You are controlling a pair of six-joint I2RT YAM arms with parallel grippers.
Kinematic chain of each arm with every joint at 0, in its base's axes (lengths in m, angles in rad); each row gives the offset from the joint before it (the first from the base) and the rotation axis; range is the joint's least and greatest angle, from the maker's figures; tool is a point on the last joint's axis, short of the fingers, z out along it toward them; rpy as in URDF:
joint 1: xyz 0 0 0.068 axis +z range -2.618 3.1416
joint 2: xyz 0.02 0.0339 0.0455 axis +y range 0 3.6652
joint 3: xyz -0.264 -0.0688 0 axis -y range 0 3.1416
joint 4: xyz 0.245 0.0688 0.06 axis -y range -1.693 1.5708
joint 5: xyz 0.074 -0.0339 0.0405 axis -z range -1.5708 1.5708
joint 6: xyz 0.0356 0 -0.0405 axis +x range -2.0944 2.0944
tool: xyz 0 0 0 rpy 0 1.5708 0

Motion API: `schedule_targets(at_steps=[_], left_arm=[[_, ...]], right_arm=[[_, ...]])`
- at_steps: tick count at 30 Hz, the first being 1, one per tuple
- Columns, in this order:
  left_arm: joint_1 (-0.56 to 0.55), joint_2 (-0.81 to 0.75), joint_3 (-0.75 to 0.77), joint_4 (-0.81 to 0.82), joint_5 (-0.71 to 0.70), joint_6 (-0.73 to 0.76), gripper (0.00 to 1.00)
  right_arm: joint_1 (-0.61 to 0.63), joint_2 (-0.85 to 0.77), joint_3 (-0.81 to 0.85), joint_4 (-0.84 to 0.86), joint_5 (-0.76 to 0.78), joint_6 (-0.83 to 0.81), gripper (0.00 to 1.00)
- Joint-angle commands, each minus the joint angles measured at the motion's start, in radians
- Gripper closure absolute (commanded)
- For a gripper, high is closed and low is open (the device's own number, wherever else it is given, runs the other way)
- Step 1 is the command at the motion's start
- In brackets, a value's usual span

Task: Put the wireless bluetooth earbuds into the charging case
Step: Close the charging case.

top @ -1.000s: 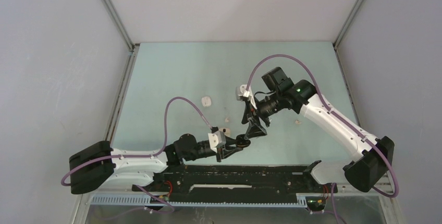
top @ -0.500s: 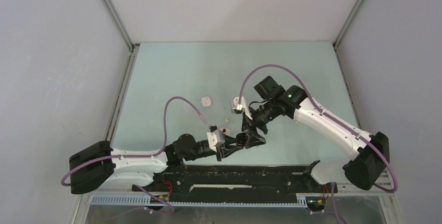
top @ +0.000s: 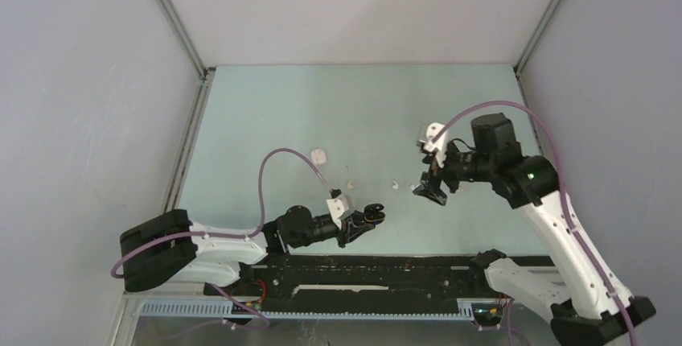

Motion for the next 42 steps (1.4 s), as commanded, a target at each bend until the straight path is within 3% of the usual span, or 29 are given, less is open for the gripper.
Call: schedule_targets(at_steps=[1,9,20,42], left_arm=[[0.002,0.046,0.066,0.043,0.032,-0.018,1.0],[-0.008,0.067,0.101,0.057,0.155,0.048,1.0],[-0.014,0.072,0.161,-0.059,0.184,0.094,0.99],[-0.013,0.104,0.184,-0.04,0.117,0.085,1.0]], right_arm=[[-0.114,-0.028,-0.116,0.068,-0.178,-0.006,0.19],[-0.099,0.031,-0.265,0.229,-0.35,-0.029,0.08],[0.054,0.061,-0.315,0.229,-0.348,-0.087,0.08],[0.086,0.016,-0.353,0.188,-0.391,-0.15,0.09]])
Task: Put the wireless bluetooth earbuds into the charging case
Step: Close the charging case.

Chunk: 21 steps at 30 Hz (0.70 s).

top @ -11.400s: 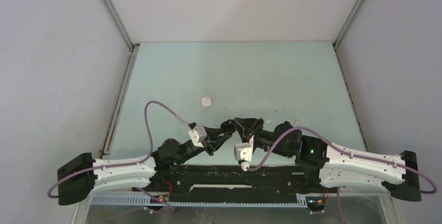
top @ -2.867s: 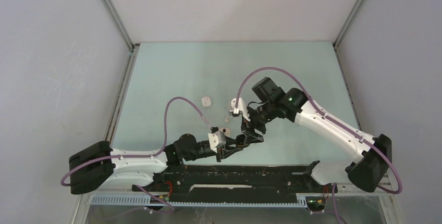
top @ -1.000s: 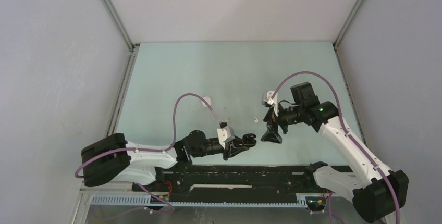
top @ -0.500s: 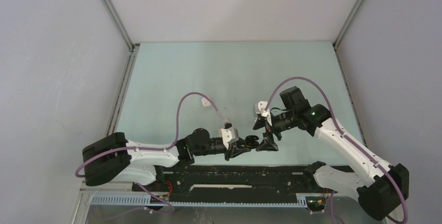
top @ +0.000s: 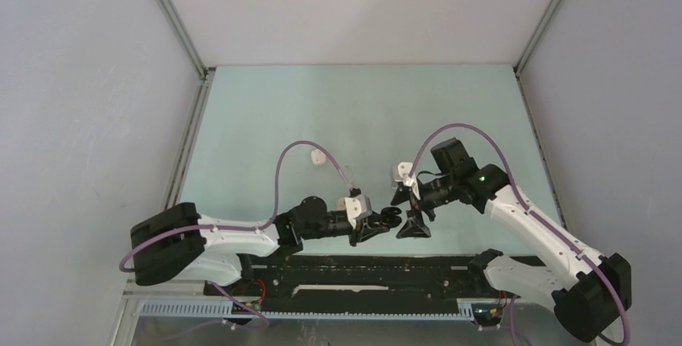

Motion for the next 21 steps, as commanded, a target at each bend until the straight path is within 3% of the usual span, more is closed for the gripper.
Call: schedule_targets(at_steps=[1,5,10,14,17,21], left_arm=[[-0.004,0.005,0.025,0.052,-0.063,0.009,1.0],[0.038,0.002,0.012,0.052,-0.195,-0.078,1.0],[0.086,-0.002,-0.016,0.081,-0.185,-0.121,1.0],[0.079,0.014,-0.015,0.087,-0.109,-0.118,1.0],[0.075,0.02,-0.002,0.083,-0.135,-0.145,1.0],[0.116,0.072,0.177,-0.202,-0.213,-0.247,1.0]], right_arm=[[0.005,-0.054,0.001,0.0,-0.031,-0.015,0.09],[-0.054,-0.119,-0.001,-0.012,-0.057,0.0,0.09],[-0.196,-0.194,-0.014,0.026,-0.071,0.046,0.1],[-0.211,-0.17,-0.027,0.082,-0.047,0.088,0.1],[-0.212,-0.134,-0.03,0.132,0.0,0.141,0.1],[-0.22,-0.109,-0.03,0.209,0.088,0.226,0.11]])
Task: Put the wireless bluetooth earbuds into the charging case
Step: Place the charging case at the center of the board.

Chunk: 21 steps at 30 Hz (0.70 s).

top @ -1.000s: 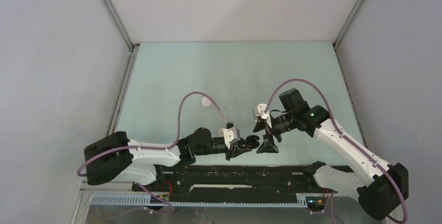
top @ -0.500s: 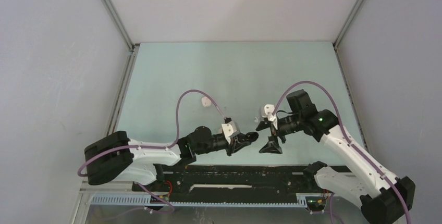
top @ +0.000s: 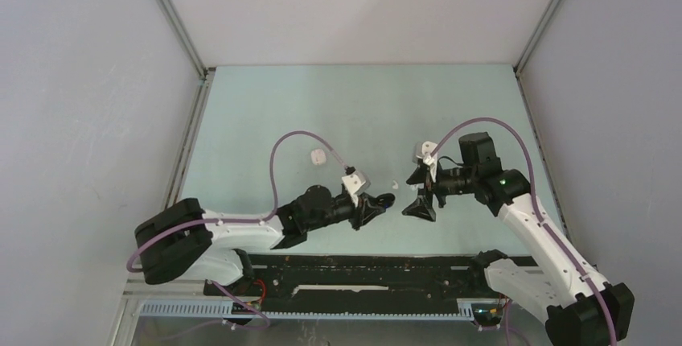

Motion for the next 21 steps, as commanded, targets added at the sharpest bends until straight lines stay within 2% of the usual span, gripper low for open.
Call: schedule_targets(at_steps=[1,3,6,13,21], left_arm=[[0.048,0.075,0.224,-0.258,-0.066,-0.124,1.0],[0.074,0.135,0.316,-0.364,-0.071,-0.163,1.0],[0.127,0.224,0.416,-0.435,-0.014,-0.274,1.0],[0.237,0.4,0.55,-0.436,0.13,-0.464,0.96],[0.291,0.55,0.626,-0.436,0.222,-0.561,0.93]], right_arm=[[-0.013,0.009,-0.001,0.129,0.11,0.108,0.11],[-0.03,-0.002,-0.001,0.144,0.132,0.13,0.11],[-0.061,-0.017,-0.001,0.166,0.172,0.182,0.11],[-0.146,-0.022,0.001,0.196,0.23,0.268,0.11],[-0.147,-0.022,0.001,0.193,0.236,0.248,0.11]])
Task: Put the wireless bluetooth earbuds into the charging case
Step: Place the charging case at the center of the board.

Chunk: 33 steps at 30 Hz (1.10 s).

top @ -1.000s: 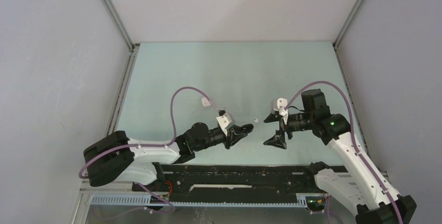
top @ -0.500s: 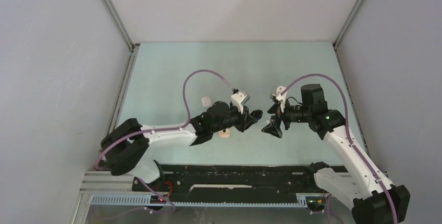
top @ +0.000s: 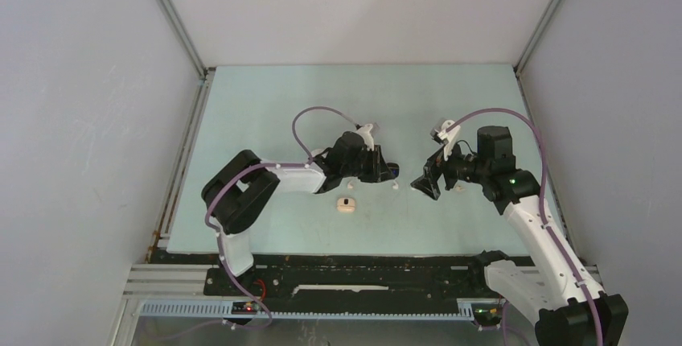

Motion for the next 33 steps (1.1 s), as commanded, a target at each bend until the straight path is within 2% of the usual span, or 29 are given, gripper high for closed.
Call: schedule_targets(at_steps=[1,5,11,15,21,33], left_arm=[[0.018,0.038,0.049,0.012,0.079,-0.084,0.91],[0.03,0.055,0.06,-0.057,0.026,-0.079,0.85],[0.05,0.09,0.109,-0.165,0.02,-0.058,0.78],[0.05,0.086,0.126,-0.228,-0.019,-0.037,0.7],[0.052,0.064,0.132,-0.305,-0.075,0.001,0.64],[0.053,-0.093,0.065,-0.453,-0.232,0.11,0.56]], right_arm=[[-0.004,-0.015,0.005,0.031,0.012,0.005,0.1],[-0.003,-0.011,0.005,0.029,0.016,0.0,0.11],[-0.004,-0.001,0.005,0.028,0.023,-0.006,0.1],[-0.003,0.001,0.005,0.025,0.022,-0.008,0.11],[-0.004,0.007,0.005,0.022,0.019,-0.01,0.1],[-0.003,-0.003,0.005,0.018,0.016,-0.016,0.11]])
